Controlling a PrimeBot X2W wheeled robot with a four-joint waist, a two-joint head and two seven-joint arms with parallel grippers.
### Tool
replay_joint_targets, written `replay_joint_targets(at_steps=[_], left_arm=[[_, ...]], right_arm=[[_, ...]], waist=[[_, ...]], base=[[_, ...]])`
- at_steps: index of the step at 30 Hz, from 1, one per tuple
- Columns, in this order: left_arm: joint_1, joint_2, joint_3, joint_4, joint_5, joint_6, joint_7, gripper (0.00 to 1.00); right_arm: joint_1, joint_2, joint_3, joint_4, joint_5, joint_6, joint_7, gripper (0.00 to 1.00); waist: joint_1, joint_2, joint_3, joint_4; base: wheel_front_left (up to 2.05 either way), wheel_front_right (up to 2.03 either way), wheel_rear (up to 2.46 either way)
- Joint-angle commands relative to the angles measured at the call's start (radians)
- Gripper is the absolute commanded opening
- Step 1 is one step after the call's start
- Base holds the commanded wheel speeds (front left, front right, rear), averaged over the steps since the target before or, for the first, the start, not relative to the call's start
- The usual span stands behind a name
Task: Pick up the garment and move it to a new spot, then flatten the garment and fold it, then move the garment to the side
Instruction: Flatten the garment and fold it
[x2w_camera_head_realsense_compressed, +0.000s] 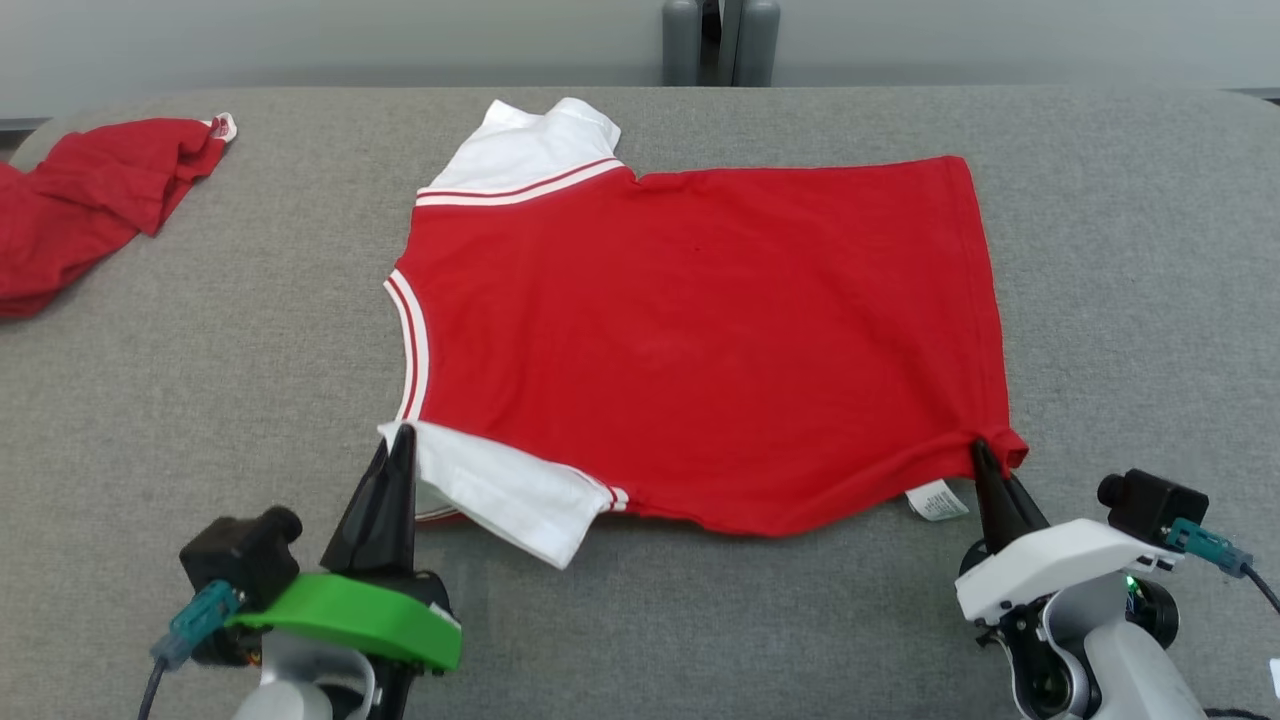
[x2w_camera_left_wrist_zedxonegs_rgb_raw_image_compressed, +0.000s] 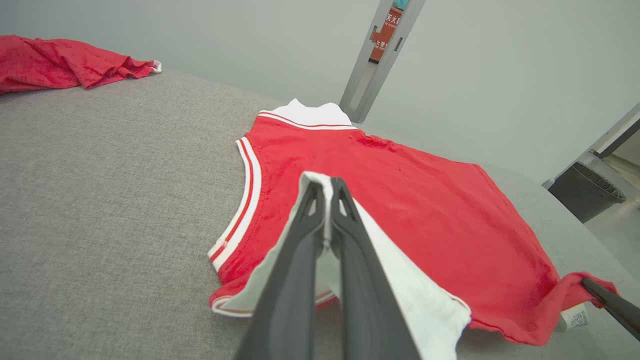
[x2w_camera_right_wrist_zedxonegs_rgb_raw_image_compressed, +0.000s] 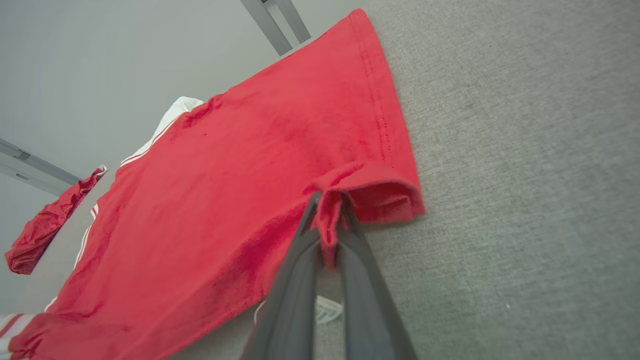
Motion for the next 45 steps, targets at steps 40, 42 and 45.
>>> replay_joint_targets(at_steps=[40, 42, 45], left_arm=[[-0.575, -0.065, 0.047, 0.664, 0.118, -0.109, -0.162, 1.00], [-0.550, -0.064, 0.063, 0.636, 0.131, -0.113, -0.161, 1.00], [-0.520, -0.061, 0.091, 0.582, 0.140, -0.119, -0.161, 1.00]], right_arm=[[-0.490, -0.003, 0.062, 0.417, -0.037, 0.000, -0.161, 1.00], [-0.487, -0.003, 0.044, 0.394, -0.048, 0.000, -0.172, 1.00], [-0.479, -0.003, 0.010, 0.357, -0.108, 0.000, -0.180, 1.00]], waist=[[0.0001, 0.0000, 0.084, -0.060], [0.0001, 0.0000, 0.078, -0.059], [0.0001, 0.0000, 0.066, -0.056]], base=[[0.00, 0.00, 0.00], [0.00, 0.00, 0.00], [0.00, 0.00, 0.00]])
